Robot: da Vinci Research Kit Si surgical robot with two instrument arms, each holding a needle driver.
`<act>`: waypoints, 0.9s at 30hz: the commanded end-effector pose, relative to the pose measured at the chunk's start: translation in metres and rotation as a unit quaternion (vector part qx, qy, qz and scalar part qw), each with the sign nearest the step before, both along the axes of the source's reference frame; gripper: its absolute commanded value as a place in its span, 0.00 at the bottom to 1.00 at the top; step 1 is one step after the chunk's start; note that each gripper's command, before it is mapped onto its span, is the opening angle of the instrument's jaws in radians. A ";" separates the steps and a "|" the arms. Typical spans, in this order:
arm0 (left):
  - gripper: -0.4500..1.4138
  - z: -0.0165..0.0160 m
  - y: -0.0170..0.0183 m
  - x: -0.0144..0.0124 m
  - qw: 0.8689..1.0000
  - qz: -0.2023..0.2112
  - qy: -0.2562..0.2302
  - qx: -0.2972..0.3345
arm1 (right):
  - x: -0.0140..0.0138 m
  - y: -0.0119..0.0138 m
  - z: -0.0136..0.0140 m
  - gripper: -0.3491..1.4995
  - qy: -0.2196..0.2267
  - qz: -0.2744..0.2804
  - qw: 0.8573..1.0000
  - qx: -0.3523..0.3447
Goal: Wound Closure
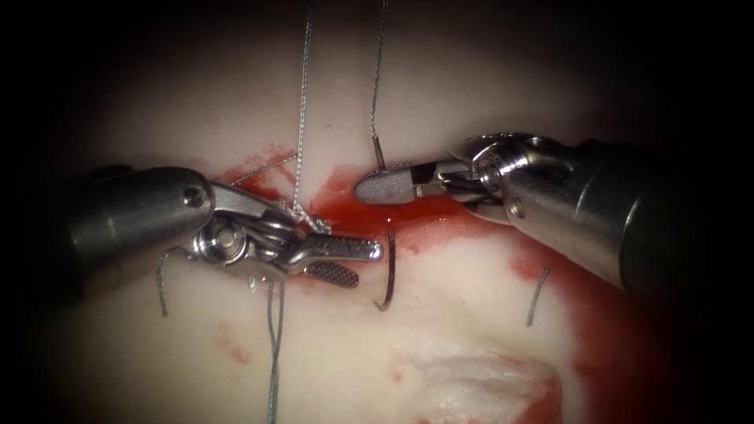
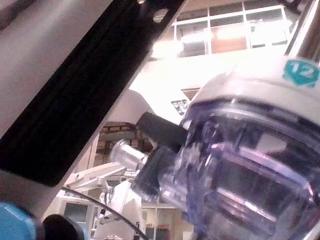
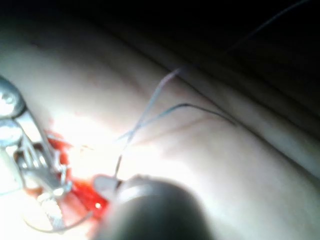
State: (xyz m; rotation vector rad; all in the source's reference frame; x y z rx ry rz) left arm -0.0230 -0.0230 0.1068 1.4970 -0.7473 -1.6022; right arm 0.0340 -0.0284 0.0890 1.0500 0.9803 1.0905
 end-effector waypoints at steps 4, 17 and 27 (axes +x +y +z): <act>0.66 0.0006 0.0005 -0.0012 1.000 -0.002 0.004 0.013 | 0.0009 0.0009 0.0001 0.00 0.001 0.000 1.000 -0.003; 0.00 0.0007 -0.0006 -0.0020 0.996 -0.005 0.040 0.079 | 0.0013 0.0009 -0.0002 0.17 0.021 -0.007 0.997 -0.074; 0.00 -0.0023 -0.0013 -0.0017 0.922 -0.040 0.017 0.384 | 0.0009 0.0031 -0.0029 0.95 -0.001 0.012 0.925 -0.379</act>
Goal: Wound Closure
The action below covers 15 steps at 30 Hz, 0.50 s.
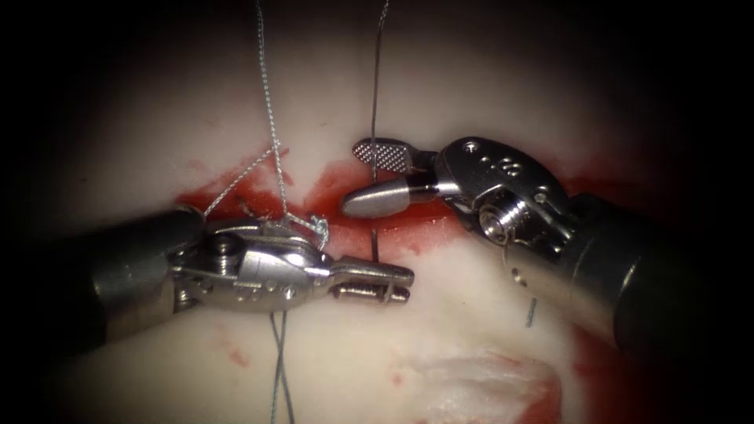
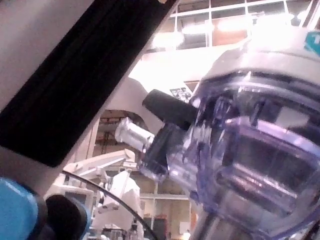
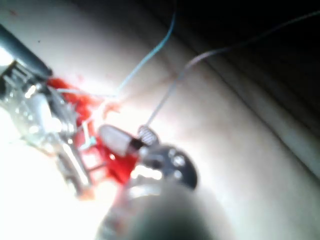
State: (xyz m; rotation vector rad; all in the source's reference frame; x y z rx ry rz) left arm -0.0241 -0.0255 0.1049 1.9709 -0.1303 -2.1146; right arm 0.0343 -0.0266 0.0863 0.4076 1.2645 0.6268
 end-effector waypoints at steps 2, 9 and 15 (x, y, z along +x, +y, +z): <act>0.00 -0.0010 0.0011 -0.0005 0.999 -0.009 -0.015 0.036 | 0.0003 0.0017 -0.0007 0.95 -0.001 0.004 1.000 -0.015; 0.00 -0.0027 0.0002 -0.0007 0.995 -0.011 -0.029 0.090 | -0.0012 0.0029 -0.0026 0.94 -0.005 0.004 0.999 -0.047; 0.00 -0.0030 -0.0006 0.0008 0.988 -0.003 -0.039 0.149 | -0.0022 0.0037 -0.0042 0.91 -0.011 0.008 0.998 -0.068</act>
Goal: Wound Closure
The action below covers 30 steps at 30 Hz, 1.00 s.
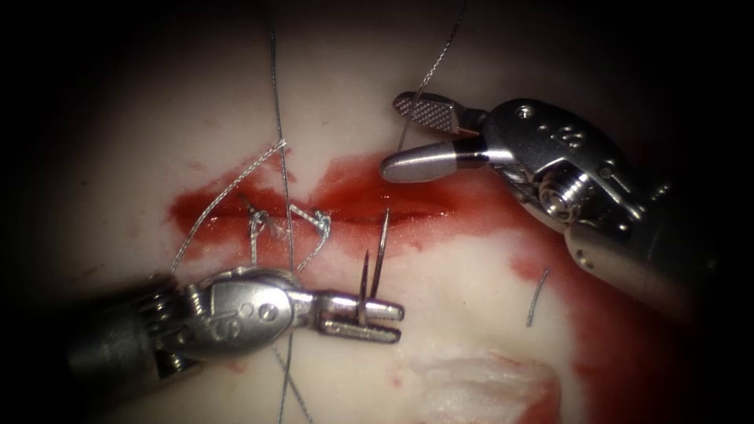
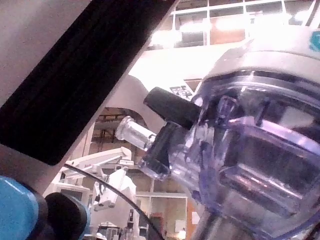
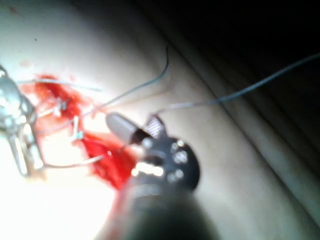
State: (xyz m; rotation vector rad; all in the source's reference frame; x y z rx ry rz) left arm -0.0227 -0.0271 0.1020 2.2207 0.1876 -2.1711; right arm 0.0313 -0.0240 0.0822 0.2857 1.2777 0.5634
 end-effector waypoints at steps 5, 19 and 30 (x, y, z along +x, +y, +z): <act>0.00 -0.0011 -0.0006 0.0009 0.999 0.013 -0.006 0.043 | 0.0001 0.0020 -0.0013 0.91 -0.010 0.016 1.000 -0.019; 0.00 -0.0088 -0.0028 0.0029 0.998 0.024 -0.050 0.020 | -0.0009 0.0022 -0.0044 0.93 -0.027 0.068 0.997 0.013; 0.00 -0.0191 0.0003 0.0083 0.989 -0.046 -0.085 -0.110 | 0.0020 0.0001 -0.0036 0.00 0.006 -0.006 0.999 0.031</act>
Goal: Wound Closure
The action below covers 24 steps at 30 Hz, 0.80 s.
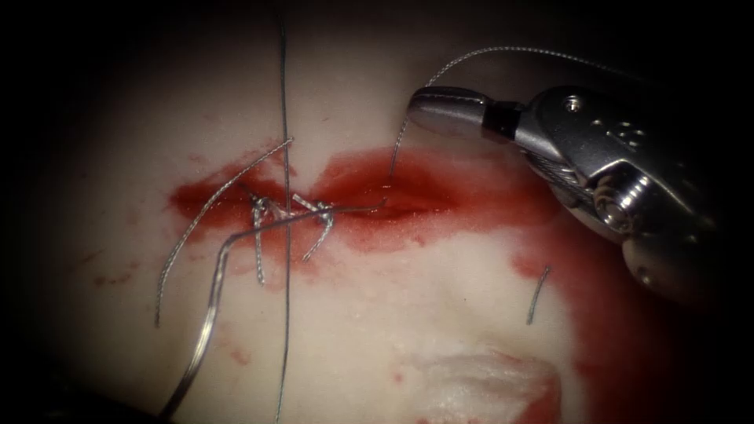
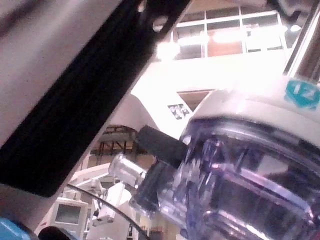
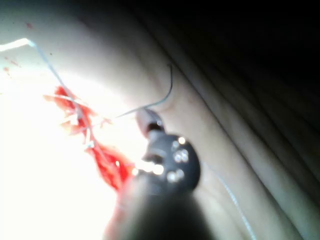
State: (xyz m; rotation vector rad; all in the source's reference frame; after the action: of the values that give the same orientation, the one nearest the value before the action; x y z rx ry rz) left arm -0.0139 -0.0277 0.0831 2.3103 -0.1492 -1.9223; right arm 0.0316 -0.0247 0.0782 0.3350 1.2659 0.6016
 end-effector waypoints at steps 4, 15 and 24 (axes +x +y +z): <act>0.00 0.0001 0.0004 -0.0010 1.000 0.000 -0.002 -0.012 | 0.0054 0.0002 0.0021 0.00 0.007 -0.022 1.000 0.007; 0.00 0.0020 0.0016 -0.0011 0.988 -0.037 0.034 -0.143 | 0.0097 -0.0053 0.0075 0.00 0.070 -0.291 0.952 0.069; 0.00 0.0076 0.0079 0.0027 0.886 -0.036 0.240 -0.395 | 0.0066 -0.0083 0.0033 0.00 0.056 -0.291 0.940 0.166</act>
State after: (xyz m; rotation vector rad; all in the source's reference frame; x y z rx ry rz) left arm -0.0095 -0.0200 0.0922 1.1700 -0.7621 -1.9270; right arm 0.0370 -0.0342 0.0811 1.0267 1.0763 0.3038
